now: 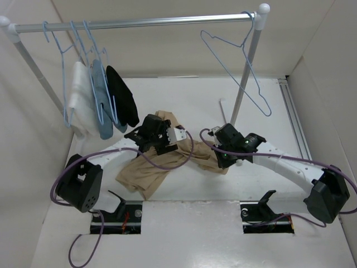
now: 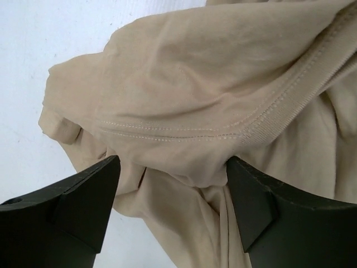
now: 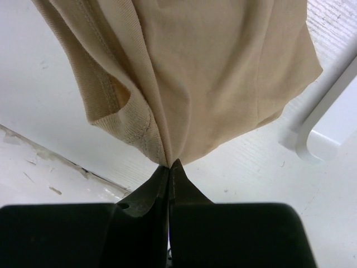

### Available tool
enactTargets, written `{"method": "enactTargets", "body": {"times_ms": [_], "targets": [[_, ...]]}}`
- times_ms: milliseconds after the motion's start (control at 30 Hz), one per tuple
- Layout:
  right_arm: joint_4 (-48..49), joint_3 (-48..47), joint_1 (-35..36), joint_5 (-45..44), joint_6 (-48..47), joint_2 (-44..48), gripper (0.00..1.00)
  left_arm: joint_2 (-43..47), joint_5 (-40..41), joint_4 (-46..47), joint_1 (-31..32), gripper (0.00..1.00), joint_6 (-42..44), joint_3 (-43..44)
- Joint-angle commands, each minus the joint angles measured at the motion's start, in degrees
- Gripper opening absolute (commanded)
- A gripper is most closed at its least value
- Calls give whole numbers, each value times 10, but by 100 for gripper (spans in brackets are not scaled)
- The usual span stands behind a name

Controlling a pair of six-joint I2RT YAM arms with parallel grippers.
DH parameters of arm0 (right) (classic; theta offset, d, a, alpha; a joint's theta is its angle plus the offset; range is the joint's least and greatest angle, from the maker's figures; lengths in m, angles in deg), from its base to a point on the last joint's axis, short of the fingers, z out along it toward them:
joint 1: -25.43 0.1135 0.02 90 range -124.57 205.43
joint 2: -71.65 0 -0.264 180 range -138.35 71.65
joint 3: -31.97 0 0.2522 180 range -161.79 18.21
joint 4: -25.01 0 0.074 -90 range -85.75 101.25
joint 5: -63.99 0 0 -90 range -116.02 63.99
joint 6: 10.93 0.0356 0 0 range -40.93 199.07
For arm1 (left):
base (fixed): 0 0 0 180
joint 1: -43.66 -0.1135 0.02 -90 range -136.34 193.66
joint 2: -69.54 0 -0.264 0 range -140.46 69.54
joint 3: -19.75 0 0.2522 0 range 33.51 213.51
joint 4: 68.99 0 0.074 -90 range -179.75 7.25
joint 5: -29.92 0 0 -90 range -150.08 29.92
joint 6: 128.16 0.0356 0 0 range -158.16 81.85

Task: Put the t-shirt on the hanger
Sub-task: Move the tshirt to the center of the board

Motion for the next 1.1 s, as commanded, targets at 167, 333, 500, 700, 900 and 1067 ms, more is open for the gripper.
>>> {"method": "enactTargets", "body": {"times_ms": [167, 333, 500, 700, 900, 1067], "targets": [[20, -23, -4, 0, -16, -4, 0, -24, 4, 46, 2, 55, 19, 13], [20, -23, -15, 0, -21, -9, 0, -29, -37, -10, 2, 8, 19, 35], [14, -23, -20, 0, -26, -14, 0, -29, -47, -60, -4, 0, -33, 88], [-10, -55, -11, -40, -56, -31, 42, -42, -67, -200, -20, 0, -101, 222], [-22, -138, 102, -97, -100, -2, 68, -47, -74, -233, -20, 0, -167, 237], [42, -159, 164, -59, -129, 51, 68, -47, -46, -227, -20, 0, -188, 212]]}}
